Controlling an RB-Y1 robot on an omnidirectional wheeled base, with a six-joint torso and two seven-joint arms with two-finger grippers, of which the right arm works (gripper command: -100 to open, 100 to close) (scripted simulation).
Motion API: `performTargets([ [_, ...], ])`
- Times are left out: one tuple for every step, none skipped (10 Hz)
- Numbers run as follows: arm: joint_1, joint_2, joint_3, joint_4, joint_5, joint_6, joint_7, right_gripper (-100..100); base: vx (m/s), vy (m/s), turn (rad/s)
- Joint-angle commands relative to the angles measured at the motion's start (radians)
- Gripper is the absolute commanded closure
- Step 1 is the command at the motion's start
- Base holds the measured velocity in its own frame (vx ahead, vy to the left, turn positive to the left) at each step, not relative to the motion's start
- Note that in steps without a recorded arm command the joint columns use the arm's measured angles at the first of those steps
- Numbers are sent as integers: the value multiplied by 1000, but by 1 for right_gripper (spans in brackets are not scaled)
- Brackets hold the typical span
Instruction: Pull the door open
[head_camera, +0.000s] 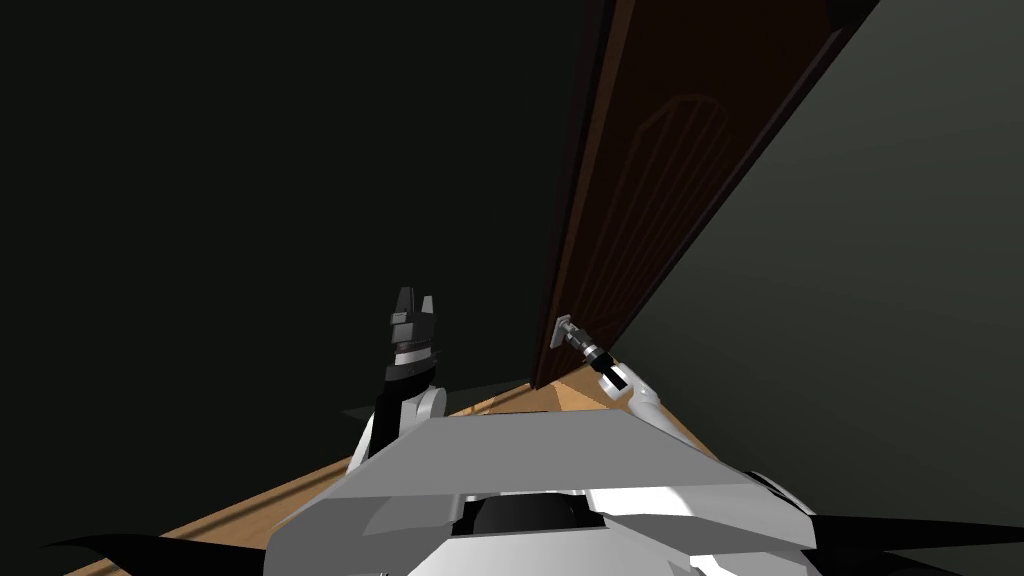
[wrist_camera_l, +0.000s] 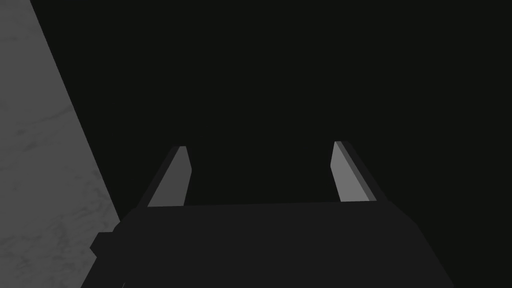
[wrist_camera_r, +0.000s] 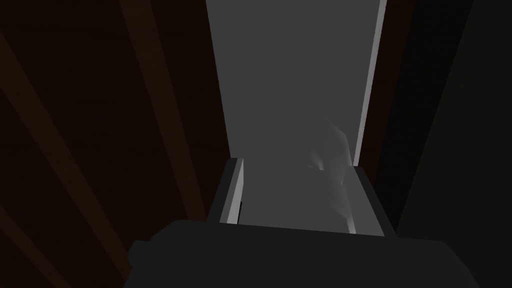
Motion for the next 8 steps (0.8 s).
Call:
performTargets([
  [-5,4,6,3,-37,-3,-33,100,-79,-94,135],
  [-6,5,7,3,-49,-3,-45,100,-83,-71,91],
  [-8,7,10,3,-66,-1,-60,100,-62,-54,57],
  [-9,8,12,3,-84,0,-75,100,-67,-50,71],
  [-11,10,15,4,-102,1,-91,100,-88,-60,88],
  [-13,11,18,4,-120,2,-107,100,-84,-75,93],
  [-15,13,20,4,-138,4,-124,100,-74,-67,94],
  [-17,15,24,4,-161,5,-144,100,-65,-54,90],
])
